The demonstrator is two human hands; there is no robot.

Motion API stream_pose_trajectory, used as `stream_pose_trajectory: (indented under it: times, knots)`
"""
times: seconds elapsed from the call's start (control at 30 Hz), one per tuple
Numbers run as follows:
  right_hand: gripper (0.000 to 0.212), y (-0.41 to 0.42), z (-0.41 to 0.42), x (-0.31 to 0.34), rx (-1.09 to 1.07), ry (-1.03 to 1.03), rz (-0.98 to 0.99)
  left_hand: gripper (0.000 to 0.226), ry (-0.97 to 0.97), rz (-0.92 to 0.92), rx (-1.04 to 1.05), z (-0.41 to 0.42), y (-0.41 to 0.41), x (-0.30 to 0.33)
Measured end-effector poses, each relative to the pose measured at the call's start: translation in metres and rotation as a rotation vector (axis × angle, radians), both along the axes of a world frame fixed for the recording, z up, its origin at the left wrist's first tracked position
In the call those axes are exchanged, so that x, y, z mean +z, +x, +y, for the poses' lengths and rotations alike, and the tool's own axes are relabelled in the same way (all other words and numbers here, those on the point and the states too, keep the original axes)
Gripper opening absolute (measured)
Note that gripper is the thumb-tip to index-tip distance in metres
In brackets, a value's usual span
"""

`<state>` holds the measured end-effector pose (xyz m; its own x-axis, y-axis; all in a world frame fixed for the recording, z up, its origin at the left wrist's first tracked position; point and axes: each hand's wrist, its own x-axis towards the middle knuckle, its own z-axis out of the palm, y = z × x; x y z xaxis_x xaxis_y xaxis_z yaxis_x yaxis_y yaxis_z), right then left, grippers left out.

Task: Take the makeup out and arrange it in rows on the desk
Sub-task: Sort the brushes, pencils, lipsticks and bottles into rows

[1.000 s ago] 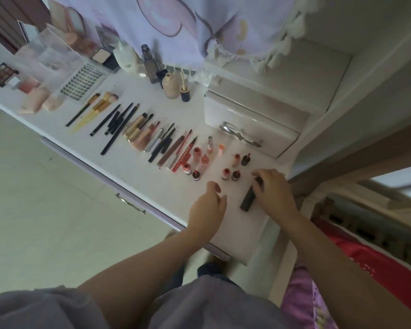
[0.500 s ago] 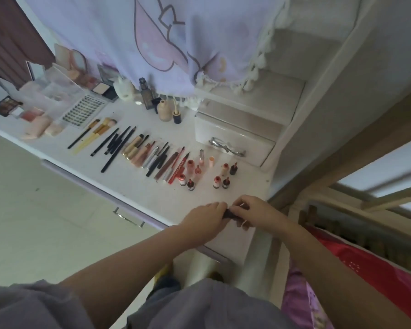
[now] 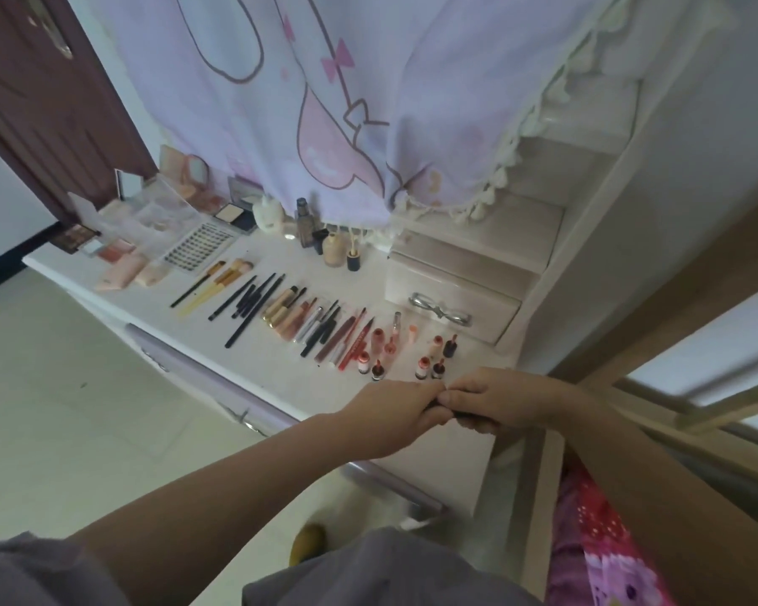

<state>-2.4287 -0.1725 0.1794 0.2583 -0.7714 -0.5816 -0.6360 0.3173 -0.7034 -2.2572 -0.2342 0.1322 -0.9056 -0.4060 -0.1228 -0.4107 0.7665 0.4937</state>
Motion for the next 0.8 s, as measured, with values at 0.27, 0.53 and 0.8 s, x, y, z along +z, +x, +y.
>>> stream_pose_trajectory:
  times: [0.27, 0.53, 0.8]
  knots:
    - [0.013, -0.018, 0.009, -0.012, -0.136, 0.056, -0.046, 0.012, 0.318, -0.09, 0.111, -0.009, 0.025, -0.008]
    - [0.009, -0.007, 0.025, -0.098, -0.581, -0.175, 0.117, 0.026, 0.265, 0.045, 0.421, -0.009, 0.026, -0.055]
    - [0.019, 0.03, 0.001, -0.139, -0.755, -0.374, 0.231, 0.019, 0.185, 0.153, 0.668, -0.01, -0.008, -0.082]
